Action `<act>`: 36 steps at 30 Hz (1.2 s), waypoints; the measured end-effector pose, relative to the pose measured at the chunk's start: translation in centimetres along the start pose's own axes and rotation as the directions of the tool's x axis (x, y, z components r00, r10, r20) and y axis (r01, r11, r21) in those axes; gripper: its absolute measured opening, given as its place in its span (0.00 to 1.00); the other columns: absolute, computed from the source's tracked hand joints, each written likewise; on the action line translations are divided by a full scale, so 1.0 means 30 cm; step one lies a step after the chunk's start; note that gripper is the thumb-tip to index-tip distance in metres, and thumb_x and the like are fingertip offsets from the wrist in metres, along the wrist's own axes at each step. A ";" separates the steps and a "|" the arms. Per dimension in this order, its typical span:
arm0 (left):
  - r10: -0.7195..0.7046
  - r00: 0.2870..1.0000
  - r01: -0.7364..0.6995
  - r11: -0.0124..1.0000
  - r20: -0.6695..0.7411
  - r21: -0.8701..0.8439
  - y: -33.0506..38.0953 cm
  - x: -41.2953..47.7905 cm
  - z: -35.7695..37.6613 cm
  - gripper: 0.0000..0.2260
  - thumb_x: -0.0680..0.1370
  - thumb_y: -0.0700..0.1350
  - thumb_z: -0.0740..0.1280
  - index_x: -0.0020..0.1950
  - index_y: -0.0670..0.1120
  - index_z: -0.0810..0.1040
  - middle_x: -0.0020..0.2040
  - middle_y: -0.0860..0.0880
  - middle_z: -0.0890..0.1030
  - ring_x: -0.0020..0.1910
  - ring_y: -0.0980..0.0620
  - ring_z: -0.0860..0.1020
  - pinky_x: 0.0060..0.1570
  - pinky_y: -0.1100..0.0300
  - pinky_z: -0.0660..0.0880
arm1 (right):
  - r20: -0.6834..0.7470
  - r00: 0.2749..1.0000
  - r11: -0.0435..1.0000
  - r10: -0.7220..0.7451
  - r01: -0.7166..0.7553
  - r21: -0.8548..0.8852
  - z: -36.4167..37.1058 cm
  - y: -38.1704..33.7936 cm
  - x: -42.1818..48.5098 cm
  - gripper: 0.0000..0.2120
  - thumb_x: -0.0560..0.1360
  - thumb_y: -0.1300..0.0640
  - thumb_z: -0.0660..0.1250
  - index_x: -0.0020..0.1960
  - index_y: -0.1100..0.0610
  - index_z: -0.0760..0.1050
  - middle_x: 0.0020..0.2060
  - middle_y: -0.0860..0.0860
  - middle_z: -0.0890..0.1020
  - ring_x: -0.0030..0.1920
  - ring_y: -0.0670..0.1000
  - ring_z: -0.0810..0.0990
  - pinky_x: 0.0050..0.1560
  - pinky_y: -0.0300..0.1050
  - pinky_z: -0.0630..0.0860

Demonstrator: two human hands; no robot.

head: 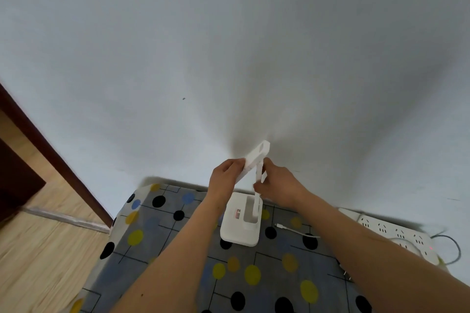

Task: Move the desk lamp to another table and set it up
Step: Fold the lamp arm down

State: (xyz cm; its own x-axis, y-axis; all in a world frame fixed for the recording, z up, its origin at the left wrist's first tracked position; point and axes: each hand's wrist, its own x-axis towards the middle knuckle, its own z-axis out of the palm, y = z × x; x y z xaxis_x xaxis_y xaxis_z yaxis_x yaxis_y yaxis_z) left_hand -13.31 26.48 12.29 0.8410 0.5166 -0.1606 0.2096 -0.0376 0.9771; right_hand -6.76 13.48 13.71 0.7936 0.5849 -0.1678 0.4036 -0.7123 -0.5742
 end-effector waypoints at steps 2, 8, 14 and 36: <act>-0.028 1.000 0.028 0.998 0.009 -0.048 -0.008 0.004 0.008 0.08 0.78 0.51 0.62 0.46 0.50 0.79 0.42 0.52 0.79 0.42 0.54 0.74 0.39 0.62 0.68 | 0.004 1.000 1.000 0.000 0.000 -0.004 0.001 -0.001 -0.001 0.21 0.74 0.52 0.65 0.63 0.55 0.64 0.47 0.55 0.81 0.42 0.54 0.81 0.47 0.53 0.80; -0.113 0.992 0.122 0.979 0.060 -0.162 -0.026 0.003 0.026 0.14 0.77 0.52 0.62 0.55 0.45 0.80 0.54 0.43 0.81 0.56 0.43 0.77 0.62 0.45 0.72 | 0.006 1.000 1.000 0.001 -0.001 0.009 0.000 -0.006 -0.003 0.19 0.74 0.54 0.65 0.62 0.56 0.65 0.46 0.56 0.81 0.43 0.56 0.81 0.47 0.55 0.80; -0.183 0.976 0.210 0.926 0.115 -0.313 -0.041 0.001 0.042 0.15 0.77 0.52 0.63 0.55 0.44 0.82 0.56 0.40 0.81 0.59 0.40 0.77 0.64 0.41 0.71 | 0.010 1.000 0.999 -0.003 0.003 0.035 -0.002 -0.012 -0.007 0.19 0.74 0.54 0.65 0.63 0.56 0.65 0.48 0.55 0.80 0.44 0.56 0.81 0.47 0.53 0.80; -0.287 0.956 0.249 0.903 -0.058 -0.351 -0.024 -0.025 0.111 0.12 0.79 0.48 0.61 0.54 0.45 0.81 0.54 0.44 0.82 0.55 0.45 0.78 0.59 0.51 0.74 | 0.016 0.999 0.998 0.040 -0.041 0.043 0.005 -0.009 -0.013 0.20 0.74 0.53 0.65 0.64 0.53 0.67 0.49 0.53 0.80 0.46 0.54 0.79 0.46 0.47 0.76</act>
State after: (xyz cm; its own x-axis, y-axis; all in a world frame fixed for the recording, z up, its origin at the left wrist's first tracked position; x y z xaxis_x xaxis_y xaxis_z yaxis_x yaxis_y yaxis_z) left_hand -12.42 23.27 11.25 0.7155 0.5540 -0.4255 0.2237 0.3953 0.8909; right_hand -7.24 13.50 13.82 0.8019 0.5617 -0.2037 0.3507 -0.7185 -0.6006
